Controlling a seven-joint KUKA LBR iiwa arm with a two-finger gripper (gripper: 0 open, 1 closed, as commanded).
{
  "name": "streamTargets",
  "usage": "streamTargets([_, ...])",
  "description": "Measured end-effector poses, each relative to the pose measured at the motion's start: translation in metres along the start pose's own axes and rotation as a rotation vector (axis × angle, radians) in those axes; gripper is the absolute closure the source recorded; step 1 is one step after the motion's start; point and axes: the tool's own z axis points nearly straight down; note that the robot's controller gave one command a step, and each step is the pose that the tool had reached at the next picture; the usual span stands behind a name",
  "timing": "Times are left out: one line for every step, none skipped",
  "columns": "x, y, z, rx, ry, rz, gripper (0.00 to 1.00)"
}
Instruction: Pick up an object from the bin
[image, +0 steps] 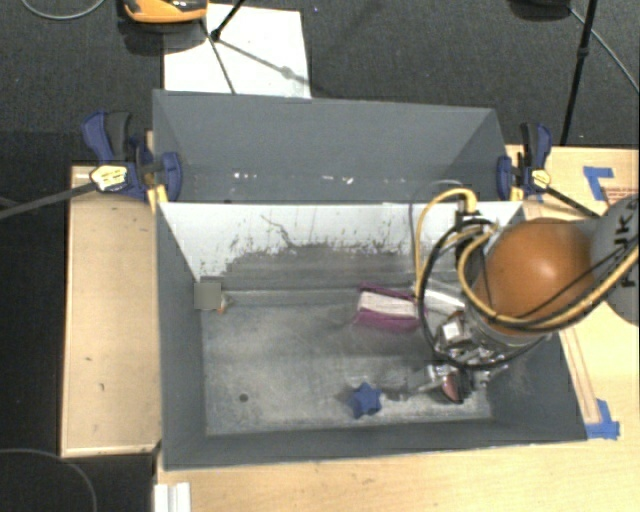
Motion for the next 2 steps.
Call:
streamTargets([0.000, -0.001, -0.002, 0.003, 0.000, -0.001, 1.00])
streamTargets([0.029, 0.001, -0.143, 0.012, 0.003, -0.034, 1.00])
